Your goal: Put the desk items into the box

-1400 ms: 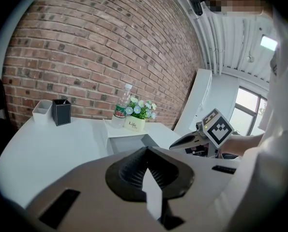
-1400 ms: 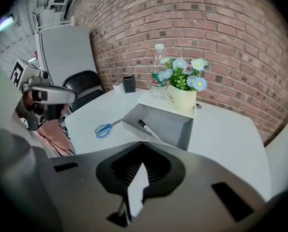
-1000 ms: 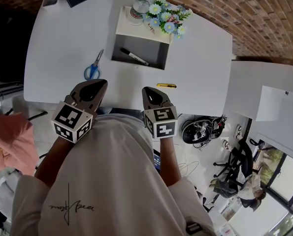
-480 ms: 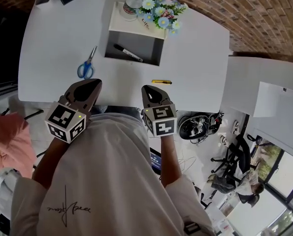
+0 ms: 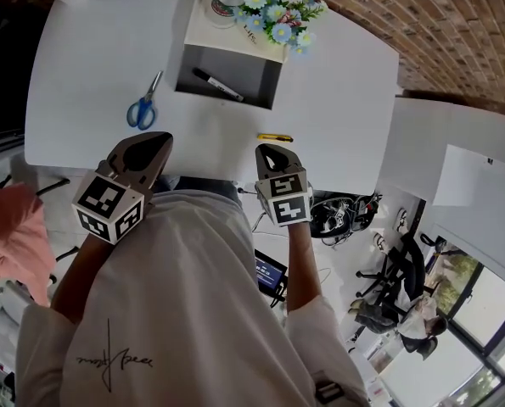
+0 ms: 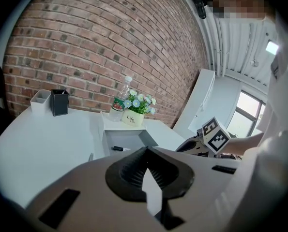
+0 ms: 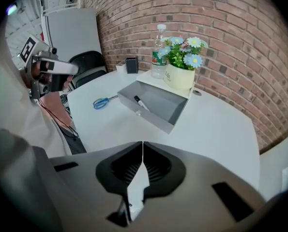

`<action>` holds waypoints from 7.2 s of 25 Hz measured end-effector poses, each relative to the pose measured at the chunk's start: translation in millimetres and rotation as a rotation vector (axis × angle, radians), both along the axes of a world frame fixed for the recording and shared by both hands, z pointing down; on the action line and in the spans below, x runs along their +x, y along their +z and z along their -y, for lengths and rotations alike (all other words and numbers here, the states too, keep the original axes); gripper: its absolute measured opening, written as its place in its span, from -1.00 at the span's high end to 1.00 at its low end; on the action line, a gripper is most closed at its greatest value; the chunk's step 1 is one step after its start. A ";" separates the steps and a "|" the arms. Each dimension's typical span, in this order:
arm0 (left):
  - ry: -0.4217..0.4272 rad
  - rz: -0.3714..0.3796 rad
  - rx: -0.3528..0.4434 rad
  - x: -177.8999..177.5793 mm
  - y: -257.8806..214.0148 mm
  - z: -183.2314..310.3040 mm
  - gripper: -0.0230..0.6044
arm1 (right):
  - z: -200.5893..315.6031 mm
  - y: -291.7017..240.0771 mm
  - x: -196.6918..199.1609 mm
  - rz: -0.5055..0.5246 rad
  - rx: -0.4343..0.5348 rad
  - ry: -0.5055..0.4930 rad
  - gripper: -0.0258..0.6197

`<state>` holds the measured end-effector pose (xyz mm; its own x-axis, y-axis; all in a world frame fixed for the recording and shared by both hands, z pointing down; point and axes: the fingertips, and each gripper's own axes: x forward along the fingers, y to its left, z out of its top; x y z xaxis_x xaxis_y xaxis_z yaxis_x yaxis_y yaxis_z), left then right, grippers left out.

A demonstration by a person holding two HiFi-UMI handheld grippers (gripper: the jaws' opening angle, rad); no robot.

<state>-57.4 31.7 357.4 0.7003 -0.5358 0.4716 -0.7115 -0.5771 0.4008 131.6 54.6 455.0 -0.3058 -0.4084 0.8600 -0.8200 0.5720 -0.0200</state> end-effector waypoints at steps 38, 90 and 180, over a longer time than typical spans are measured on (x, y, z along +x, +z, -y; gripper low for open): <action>-0.084 0.101 -0.070 22.8 18.9 -14.4 0.92 | 11.3 80.3 80.2 -0.254 -0.160 -0.475 0.53; -0.024 0.089 -0.082 31.6 25.0 -11.0 0.91 | -6.1 80.8 83.1 -0.197 -0.242 -0.237 0.66; -0.200 0.029 -0.097 -69.9 28.3 6.9 0.91 | 101.7 1.1 -51.0 -0.106 -0.081 -0.367 0.66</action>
